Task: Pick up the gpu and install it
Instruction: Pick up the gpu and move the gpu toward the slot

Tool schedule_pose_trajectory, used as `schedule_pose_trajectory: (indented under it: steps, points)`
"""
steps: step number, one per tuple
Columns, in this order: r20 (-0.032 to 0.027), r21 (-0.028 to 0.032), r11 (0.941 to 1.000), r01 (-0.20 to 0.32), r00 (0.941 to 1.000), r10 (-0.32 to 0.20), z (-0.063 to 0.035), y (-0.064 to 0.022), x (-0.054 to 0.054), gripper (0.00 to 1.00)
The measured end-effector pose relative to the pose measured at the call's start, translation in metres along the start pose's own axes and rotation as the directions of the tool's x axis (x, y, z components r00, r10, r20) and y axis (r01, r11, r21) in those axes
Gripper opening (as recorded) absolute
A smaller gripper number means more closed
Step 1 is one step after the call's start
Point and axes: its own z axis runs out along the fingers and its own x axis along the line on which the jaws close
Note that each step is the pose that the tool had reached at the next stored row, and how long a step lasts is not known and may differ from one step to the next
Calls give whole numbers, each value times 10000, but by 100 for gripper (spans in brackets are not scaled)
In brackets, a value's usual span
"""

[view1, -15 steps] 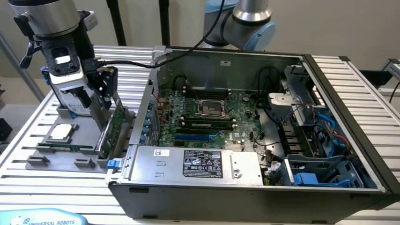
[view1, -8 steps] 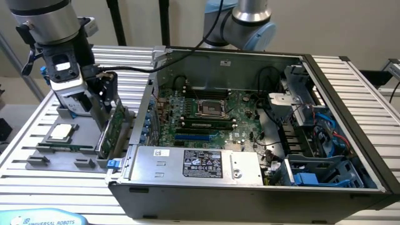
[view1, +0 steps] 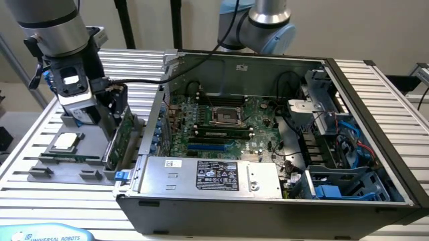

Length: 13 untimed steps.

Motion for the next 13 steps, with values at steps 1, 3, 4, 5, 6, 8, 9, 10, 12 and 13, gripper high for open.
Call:
schedule_pose_trajectory:
  steps: [1,3,4,5,6,8,9,10,12,13]
  points:
    - [-1,1,10000,-3,10000,3,18,0,1,54]
    - [0,2,10000,-5,10000,5,54,-1,4,54]
    - [-1,2,10000,-5,10000,5,72,-1,5,54]
    - [-1,2,10000,-5,10000,5,90,-1,6,54]
    - [0,1,10000,-6,10000,6,108,-1,7,54]
    - [0,1,10000,-6,10000,6,144,-1,10,54]
    - [-1,2,10000,-7,10000,7,163,-2,10,54]
    - [-1,2,10000,-6,10000,6,181,-2,10,54]
    - [-1,2,10000,-6,10000,6,217,-2,9,54]
    - [0,1,10000,-6,10000,6,237,-1,9,54]
